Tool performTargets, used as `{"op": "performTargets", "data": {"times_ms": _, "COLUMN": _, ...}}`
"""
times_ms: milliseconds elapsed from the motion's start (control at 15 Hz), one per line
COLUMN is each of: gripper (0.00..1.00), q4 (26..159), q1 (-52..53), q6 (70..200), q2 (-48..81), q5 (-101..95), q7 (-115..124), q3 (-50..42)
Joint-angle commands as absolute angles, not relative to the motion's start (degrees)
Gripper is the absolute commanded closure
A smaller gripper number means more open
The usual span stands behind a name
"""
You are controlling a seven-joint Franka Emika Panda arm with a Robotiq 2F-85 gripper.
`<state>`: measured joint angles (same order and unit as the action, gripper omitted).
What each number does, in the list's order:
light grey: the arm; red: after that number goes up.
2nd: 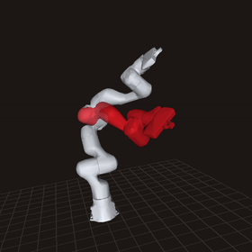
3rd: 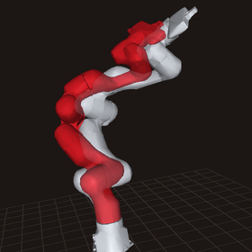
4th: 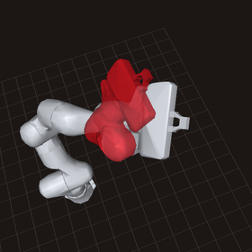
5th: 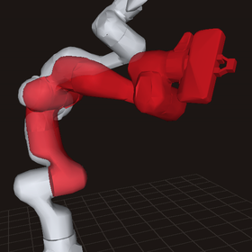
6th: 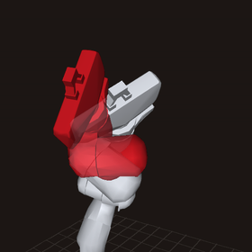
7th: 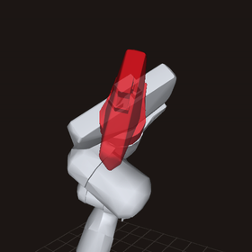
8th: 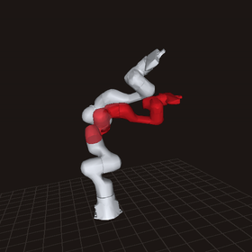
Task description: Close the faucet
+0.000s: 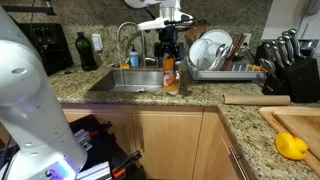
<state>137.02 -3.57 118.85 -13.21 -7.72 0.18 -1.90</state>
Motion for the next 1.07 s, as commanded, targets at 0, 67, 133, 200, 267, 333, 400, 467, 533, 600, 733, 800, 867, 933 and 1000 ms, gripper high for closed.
{"op": "performTargets", "data": {"times_ms": 0, "gripper": 0.0, "q4": 136.95, "q1": -3.41, "q6": 118.75, "q2": -13.2, "q5": -7.74, "q7": 0.21, "q3": -2.04}}
{"op": "performTargets", "data": {"times_ms": 67, "gripper": 0.0, "q4": 136.95, "q1": -3.41, "q6": 118.75, "q2": -13.2, "q5": -7.74, "q7": 0.21, "q3": -2.04}}
{"op": "performTargets", "data": {"times_ms": 133, "gripper": 0.0, "q4": 138.54, "q1": -2.13, "q6": 120.79, "q2": -13.97, "q5": -9.98, "q7": -4.67, "q3": -1.21}}
{"op": "performTargets", "data": {"times_ms": 200, "gripper": 0.0, "q4": 138.87, "q1": -1.02, "q6": 119.1, "q2": -14.02, "q5": -10.63, "q7": -4.12, "q3": 0.2}}
{"op": "performTargets", "data": {"times_ms": 267, "gripper": 0.0, "q4": 139.12, "q1": 0.73, "q6": 117.39, "q2": -13.53, "q5": -10.6, "q7": -3.25, "q3": 2.08}}
{"op": "performTargets", "data": {"times_ms": 333, "gripper": 0.0, "q4": 139.15, "q1": 2.32, "q6": 116.24, "q2": -12.96, "q5": -10.29, "q7": -2.8, "q3": 3.67}}
{"op": "performTargets", "data": {"times_ms": 400, "gripper": 0.0, "q4": 138.94, "q1": 4.58, "q6": 115.95, "q2": -11.7, "q5": -8.43, "q7": -2.93, "q3": 5.48}}
{"op": "performTargets", "data": {"times_ms": 467, "gripper": 0.0, "q4": 138.62, "q1": 6.72, "q6": 116.28, "q2": -10.55, "q5": -6.39, "q7": -3.94, "q3": 6.96}}
{"op": "performTargets", "data": {"times_ms": 533, "gripper": 0.0, "q4": 137.39, "q1": 7.92, "q6": 115.25, "q2": -8.36, "q5": 0.13, "q7": 5.89, "q3": 8.59}}
{"op": "performTargets", "data": {"times_ms": 600, "gripper": 0.0, "q4": 137.19, "q1": 9.65, "q6": 116.77, "q2": -7.03, "q5": 4.33, "q7": 6.75, "q3": 9.64}}
{"op": "performTargets", "data": {"times_ms": 733, "gripper": 0.0, "q4": 136.87, "q1": 11.48, "q6": 119.93, "q2": -4.14, "q5": 11.87, "q7": 9.58, "q3": 10.97}}
{"op": "performTargets", "data": {"times_ms": 800, "gripper": 0.0, "q4": 136.2, "q1": 11.57, "q6": 121.18, "q2": -2.52, "q5": 15.32, "q7": 8.25, "q3": 10.57}}
{"op": "performTargets", "data": {"times_ms": 867, "gripper": 0.0, "q4": 135.47, "q1": 11.42, "q6": 121.79, "q2": -1.33, "q5": 18.63, "q7": 6.1, "q3": 9.99}}
{"op": "performTargets", "data": {"times_ms": 933, "gripper": 0.0, "q4": 133.96, "q1": 10.64, "q6": 121.99, "q2": 0.33, "q5": 21.79, "q7": 1.79, "q3": 8.9}}
{"op": "performTargets", "data": {"times_ms": 1000, "gripper": 0.0, "q4": 132.03, "q1": 9.71, "q6": 121.66, "q2": 1.96, "q5": 24.47, "q7": -2.39, "q3": 7.87}}
